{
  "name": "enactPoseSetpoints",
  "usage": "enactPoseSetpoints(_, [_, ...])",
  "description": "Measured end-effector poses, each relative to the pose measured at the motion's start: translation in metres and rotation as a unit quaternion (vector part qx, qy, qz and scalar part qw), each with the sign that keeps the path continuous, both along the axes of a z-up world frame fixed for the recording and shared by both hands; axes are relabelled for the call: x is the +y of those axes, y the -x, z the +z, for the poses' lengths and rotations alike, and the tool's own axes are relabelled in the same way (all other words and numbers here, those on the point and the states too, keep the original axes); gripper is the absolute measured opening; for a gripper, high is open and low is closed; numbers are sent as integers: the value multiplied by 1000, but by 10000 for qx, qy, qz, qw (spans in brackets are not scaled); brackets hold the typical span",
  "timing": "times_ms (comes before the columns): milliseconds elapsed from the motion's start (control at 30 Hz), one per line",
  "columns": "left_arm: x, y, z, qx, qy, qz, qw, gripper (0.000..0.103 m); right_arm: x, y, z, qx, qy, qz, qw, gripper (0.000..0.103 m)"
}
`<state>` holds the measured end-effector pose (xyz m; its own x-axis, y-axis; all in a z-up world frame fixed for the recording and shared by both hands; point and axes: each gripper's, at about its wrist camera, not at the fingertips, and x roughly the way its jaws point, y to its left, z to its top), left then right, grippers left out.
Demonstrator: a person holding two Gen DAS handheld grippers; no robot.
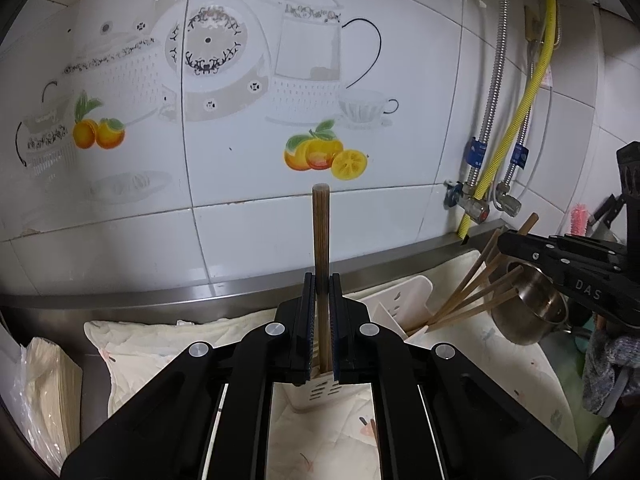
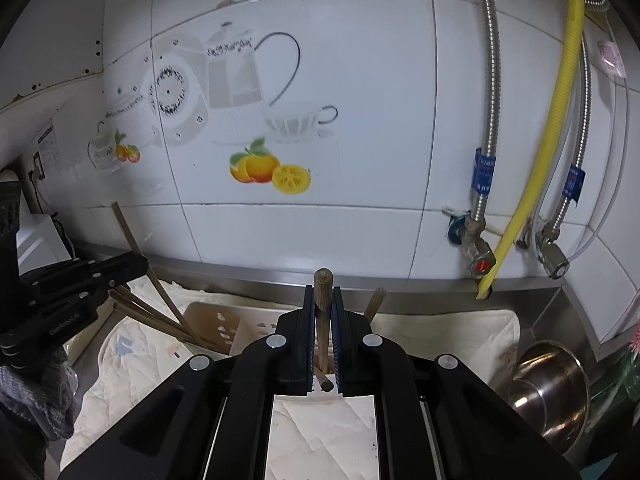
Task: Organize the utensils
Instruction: 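Open both tools to drop the chopsticks into the holder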
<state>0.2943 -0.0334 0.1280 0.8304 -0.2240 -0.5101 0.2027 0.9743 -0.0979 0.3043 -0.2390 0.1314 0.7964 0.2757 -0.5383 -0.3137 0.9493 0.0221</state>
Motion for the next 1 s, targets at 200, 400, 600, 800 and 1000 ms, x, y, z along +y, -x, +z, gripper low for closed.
enactPoseSetpoints(200, [2, 4, 4, -50, 45, 18, 10000, 8, -4, -1, 0, -4, -80, -67, 9999, 8])
enactPoseSetpoints(400, [3, 17, 13, -152, 98, 2, 9998, 14, -10, 9, 10, -150, -164, -99, 9997, 17])
enactPoseSetpoints(600, [8, 53, 18, -360, 230, 35, 9991, 37, -17, 42, 21, -473, -253, -96, 9985, 29])
enactPoseSetpoints(800, [16, 95, 7, -416, 377, 65, 9984, 49, -16, 89, 5, -630, -233, 5, 9977, 34])
enactPoseSetpoints(1000, [30, 135, -18, -329, 525, 221, 9978, 57, -2, 130, -40, -468, -95, 144, 9988, 35])
